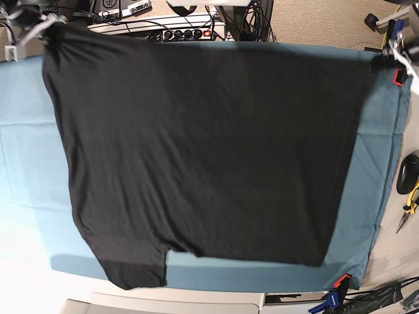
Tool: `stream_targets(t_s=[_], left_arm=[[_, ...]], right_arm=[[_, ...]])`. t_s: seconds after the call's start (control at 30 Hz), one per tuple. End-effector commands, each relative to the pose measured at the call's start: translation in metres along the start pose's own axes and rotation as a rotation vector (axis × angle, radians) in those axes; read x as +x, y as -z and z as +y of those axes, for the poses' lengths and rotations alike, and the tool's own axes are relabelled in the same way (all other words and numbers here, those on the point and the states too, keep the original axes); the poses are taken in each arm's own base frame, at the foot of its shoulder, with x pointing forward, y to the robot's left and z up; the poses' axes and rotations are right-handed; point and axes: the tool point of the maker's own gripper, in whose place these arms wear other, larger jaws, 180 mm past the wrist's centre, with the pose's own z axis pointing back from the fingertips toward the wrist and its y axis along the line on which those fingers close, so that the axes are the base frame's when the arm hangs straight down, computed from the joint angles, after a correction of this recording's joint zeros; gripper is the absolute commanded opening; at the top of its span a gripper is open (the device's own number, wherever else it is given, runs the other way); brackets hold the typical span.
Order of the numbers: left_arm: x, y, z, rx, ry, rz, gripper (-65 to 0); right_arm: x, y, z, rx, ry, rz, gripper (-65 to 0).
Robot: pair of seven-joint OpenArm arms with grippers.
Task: Fold the T-shirt properly
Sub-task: 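Lift the shirt with both grippers and pull it toward the arms, then lower the shoulder edge onto the mat with both grippers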
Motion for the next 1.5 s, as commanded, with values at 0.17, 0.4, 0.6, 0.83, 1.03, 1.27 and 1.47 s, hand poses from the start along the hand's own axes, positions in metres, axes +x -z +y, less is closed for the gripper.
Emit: stream_targets(t_s=[0.17, 0.4, 0.6, 0.83, 1.03, 1.27, 1.47], left_arm=[[-0.004, -0.03, -0.005, 0.042, 0.026, -0.036, -65.0], [-0.022, -0.026, -0.014, 0.003, -0.016, -0.048, -65.0], [-0.017, -0.026, -0.023, -0.04, -0.006, -0.071, -65.0], [0.006, -0.025, -0.042, -0.076, 0.085, -0.117, -65.0], [0.027, -0.018, -0.042, -0.058, 0.136, -0.16, -65.0], [0.053, 0.014, -0.051, -0.042, 0.221, -0.168, -65.0], [0.083, 0.036, -0.061, -0.021, 0.301, -0.198, -65.0]], right_arm=[[-0.002, -0.012, -0.012, -0.041, -0.017, 0.017, -65.0], [-0.016, -0.012, -0.009, -0.037, 0.009, 0.057, -65.0], [-0.014, -0.011, 0.002, 0.014, 0.041, 0.028, -65.0], [0.022, -0.002, 0.02, 0.101, 0.023, -0.104, -65.0], [0.065, 0.008, 0.022, 0.092, 0.012, -0.244, -65.0], [0.109, 0.032, 0.038, 0.073, -0.064, -0.34, -65.0], [0.149, 0.058, 0.068, 0.062, -0.184, -0.399, -65.0]])
